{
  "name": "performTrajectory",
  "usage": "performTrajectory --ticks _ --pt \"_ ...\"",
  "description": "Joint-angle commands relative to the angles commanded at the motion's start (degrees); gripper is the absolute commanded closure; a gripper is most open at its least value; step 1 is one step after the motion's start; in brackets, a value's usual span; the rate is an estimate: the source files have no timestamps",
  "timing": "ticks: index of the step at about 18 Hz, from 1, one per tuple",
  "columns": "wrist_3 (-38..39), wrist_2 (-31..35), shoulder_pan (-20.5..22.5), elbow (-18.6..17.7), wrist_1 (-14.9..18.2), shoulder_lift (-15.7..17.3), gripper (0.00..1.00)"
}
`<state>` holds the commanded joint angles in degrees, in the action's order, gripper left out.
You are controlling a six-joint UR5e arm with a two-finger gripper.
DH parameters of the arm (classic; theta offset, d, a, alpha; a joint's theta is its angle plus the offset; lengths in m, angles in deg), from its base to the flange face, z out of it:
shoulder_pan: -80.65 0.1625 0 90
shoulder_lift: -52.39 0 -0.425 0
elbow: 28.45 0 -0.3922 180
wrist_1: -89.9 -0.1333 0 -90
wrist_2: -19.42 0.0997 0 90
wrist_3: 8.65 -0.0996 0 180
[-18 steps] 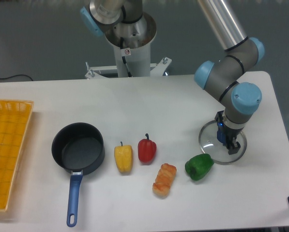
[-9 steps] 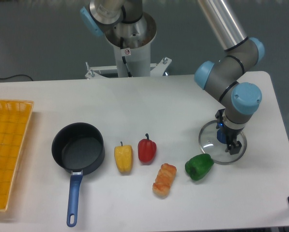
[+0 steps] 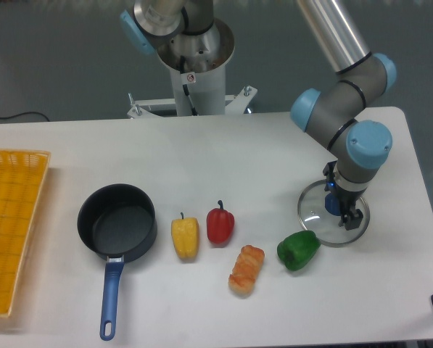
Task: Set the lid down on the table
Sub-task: 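Open the gripper and lift it off the lid knob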
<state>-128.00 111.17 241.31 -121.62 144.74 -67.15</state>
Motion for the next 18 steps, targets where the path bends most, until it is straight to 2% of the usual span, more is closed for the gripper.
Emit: performTrajectory --ticks 9,13,18 --pt "0.1 0.1 -0.3 -1.8 0.8 4.4 0.0" --pt "0.1 0.2 -0.1 -1.8 2.1 6.6 0.0" --pt "0.3 0.0 -0.8 -1.8 6.7 9.4 0.0"
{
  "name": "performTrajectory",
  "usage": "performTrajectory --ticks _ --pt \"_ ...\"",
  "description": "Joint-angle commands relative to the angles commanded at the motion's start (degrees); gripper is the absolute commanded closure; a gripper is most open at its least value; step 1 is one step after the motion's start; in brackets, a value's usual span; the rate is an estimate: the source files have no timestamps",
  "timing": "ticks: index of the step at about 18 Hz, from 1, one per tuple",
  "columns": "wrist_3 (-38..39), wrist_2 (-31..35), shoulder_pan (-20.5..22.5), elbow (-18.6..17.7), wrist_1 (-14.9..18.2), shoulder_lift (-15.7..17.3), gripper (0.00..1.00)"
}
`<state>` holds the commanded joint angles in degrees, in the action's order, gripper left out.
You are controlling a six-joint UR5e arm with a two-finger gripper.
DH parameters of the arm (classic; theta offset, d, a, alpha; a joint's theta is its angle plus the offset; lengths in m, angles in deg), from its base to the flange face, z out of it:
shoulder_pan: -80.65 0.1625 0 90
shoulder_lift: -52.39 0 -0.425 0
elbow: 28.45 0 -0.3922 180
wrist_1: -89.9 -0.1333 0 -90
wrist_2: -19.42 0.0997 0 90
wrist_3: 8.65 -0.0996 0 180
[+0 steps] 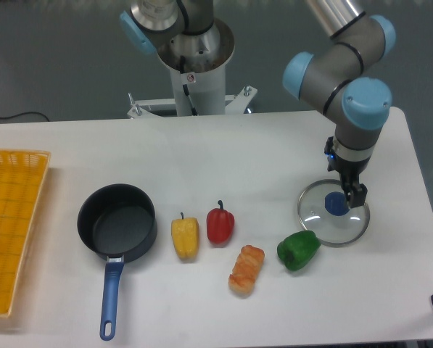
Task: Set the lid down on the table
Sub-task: 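Open the gripper and lift it off the lid knob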
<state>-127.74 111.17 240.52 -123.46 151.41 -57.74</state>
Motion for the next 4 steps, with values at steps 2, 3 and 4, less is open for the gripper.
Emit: performTrajectory --ticks 2,3,4 --pt "0.4 -0.2 -0.3 0.0 1.0 0.6 0.0" --pt "0.4 -0.7 -0.4 0.0 1.6 1.1 0.0" --pt "0.5 -1.3 -0.4 0.0 2.1 1.2 0.0"
